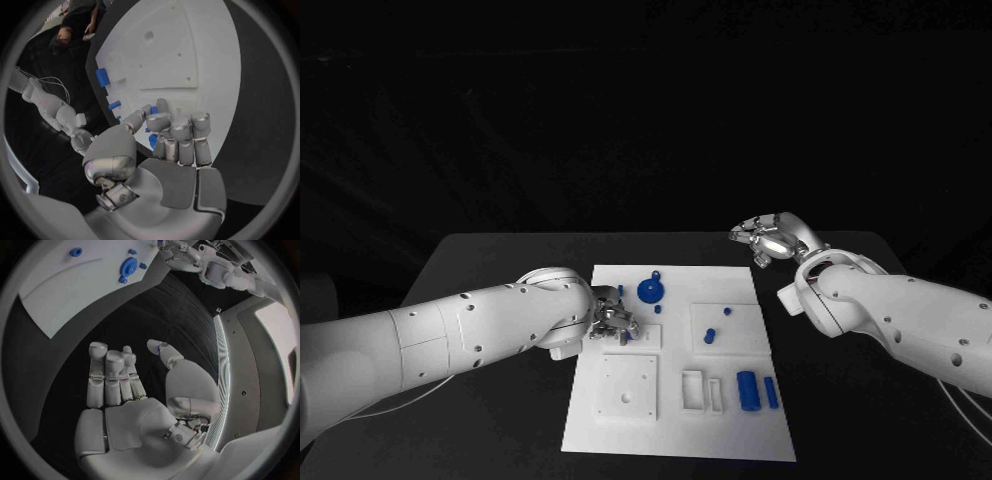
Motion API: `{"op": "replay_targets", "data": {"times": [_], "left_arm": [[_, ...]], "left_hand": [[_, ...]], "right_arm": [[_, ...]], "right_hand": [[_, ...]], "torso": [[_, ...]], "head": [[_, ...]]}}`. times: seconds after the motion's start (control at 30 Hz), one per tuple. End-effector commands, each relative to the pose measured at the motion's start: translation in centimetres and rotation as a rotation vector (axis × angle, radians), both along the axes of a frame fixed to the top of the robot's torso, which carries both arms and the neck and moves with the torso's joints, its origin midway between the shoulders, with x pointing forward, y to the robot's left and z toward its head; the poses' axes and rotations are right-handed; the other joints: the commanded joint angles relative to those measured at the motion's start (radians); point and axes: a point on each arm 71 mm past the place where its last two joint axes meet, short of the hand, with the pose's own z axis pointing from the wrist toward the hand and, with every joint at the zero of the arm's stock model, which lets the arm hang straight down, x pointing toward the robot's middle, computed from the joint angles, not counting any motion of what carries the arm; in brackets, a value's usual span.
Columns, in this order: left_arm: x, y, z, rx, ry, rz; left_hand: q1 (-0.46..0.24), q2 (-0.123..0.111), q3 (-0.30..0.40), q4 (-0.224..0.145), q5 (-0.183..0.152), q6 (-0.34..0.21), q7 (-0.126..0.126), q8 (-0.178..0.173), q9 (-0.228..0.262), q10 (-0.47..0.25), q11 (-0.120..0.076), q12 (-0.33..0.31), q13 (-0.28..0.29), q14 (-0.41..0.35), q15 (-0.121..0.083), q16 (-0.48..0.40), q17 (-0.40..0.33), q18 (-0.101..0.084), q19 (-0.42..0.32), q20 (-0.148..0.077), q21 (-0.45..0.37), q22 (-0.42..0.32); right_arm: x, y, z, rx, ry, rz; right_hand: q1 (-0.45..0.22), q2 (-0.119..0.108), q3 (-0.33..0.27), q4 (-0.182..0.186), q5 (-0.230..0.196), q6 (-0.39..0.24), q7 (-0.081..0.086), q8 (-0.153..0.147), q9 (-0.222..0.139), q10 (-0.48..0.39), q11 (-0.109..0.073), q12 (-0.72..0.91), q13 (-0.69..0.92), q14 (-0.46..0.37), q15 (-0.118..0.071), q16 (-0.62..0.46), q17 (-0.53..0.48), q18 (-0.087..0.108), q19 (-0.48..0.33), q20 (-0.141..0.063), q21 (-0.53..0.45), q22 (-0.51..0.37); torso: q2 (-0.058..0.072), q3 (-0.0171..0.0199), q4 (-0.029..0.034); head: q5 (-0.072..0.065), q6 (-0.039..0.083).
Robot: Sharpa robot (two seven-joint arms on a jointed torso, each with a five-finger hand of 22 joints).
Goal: Assemble the parts on the task board
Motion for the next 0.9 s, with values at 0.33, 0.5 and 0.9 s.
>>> {"op": "replay_targets", "data": {"times": [0.33,0.5,0.9], "left_arm": [[0.15,-0.52,-0.18,0.018,0.02,-0.02],[0.24,-0.55,-0.23,0.021,0.023,-0.021],[0.57,-0.59,-0.3,0.028,0.024,-0.016]], "left_hand": [[0.021,0.022,0.071,-0.064,0.034,0.05,-0.04,-0.011,0.015,-0.022,-0.028,0.006,0.002,0.031,-0.042,0.005,-0.003,0.009,0.005,-0.137,0.005,-0.001],[0.017,0.023,0.068,-0.061,0.005,0.053,-0.04,-0.018,0.026,-0.022,-0.028,0.007,0.003,0.03,-0.042,0.006,-0.005,0.009,0.005,-0.137,0.005,-0.002],[0.01,0.006,0.061,-0.04,-0.11,0.069,-0.04,-0.035,0.051,-0.02,-0.028,0.006,-0.001,0.029,-0.042,0.006,-0.01,0.009,0.004,-0.137,0.003,-0.005]], "right_arm": [[-0.06,0.18,0.0,-0.001,0.0,0.015],[-0.06,0.15,0.0,-0.001,0.0,0.014],[-0.08,0.13,0.01,-0.001,0.0,0.014]], "right_hand": [[-0.009,0.003,0.001,0.003,0.006,0.003,0.007,0.005,-0.002,0.0,-0.003,0.007,-0.001,0.003,-0.003,0.004,-0.001,0.059,0.005,-0.004,-0.005,0.014],[-0.009,0.003,0.001,0.003,0.006,0.003,0.007,0.005,-0.002,0.0,-0.003,0.007,-0.002,0.003,-0.003,0.004,-0.001,0.059,0.005,-0.004,-0.005,0.014],[-0.009,0.002,0.001,0.003,0.006,0.003,0.007,0.005,-0.002,0.0,-0.003,0.008,-0.002,0.003,-0.003,0.004,-0.001,0.059,0.005,-0.004,-0.005,0.014]], "torso": [[0.0,0.0,-0.0001],[0.0,0.0001,-0.0007],[0.0,0.0008,-0.0008]], "head": [[0.001,-0.001],[0.0,-0.001],[-0.001,0.0]]}}
